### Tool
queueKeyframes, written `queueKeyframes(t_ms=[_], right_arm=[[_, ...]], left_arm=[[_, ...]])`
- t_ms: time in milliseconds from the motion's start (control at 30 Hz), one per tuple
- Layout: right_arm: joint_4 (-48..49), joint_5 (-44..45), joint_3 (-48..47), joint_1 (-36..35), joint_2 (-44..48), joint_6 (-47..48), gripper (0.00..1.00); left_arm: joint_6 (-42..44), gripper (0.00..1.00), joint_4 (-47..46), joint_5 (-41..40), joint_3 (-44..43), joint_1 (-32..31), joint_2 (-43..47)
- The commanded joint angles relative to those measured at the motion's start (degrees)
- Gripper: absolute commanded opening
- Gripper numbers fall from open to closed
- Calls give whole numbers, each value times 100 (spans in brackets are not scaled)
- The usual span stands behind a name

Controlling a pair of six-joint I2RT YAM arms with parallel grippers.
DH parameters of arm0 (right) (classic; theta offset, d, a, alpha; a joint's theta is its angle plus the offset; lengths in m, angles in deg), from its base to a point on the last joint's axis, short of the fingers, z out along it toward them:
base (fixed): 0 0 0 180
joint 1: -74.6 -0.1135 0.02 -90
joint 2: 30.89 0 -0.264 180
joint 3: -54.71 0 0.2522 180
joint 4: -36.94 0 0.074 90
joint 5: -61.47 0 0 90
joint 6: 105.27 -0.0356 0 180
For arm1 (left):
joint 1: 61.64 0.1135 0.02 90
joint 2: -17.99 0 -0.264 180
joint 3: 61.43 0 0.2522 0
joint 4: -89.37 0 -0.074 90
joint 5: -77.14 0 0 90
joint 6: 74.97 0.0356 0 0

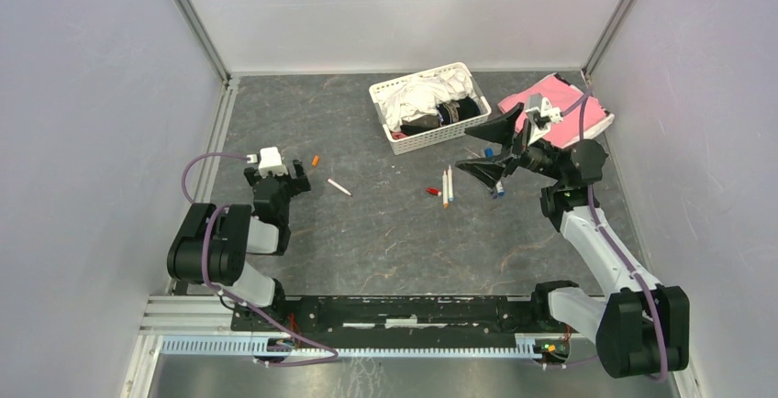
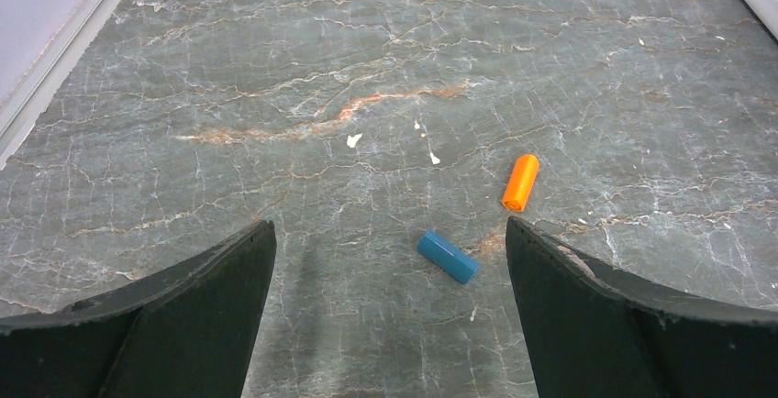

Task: Insert the pens into the pen caps
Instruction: Pick up the pen from the center of the board.

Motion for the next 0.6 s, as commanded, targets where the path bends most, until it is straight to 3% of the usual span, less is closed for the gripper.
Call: queueKeyframes(t_ms=[0, 400, 567], right_arm=[[-521, 141, 106, 82, 143, 631, 98], [-763, 220, 160, 233, 105, 974, 98], [-1482, 247, -52, 254, 99, 1672, 98]], left_arm=[[134, 100, -361, -79, -91, -36, 45], [131, 100, -361, -79, -91, -35, 43], [131, 100, -361, -79, -91, -38, 43]])
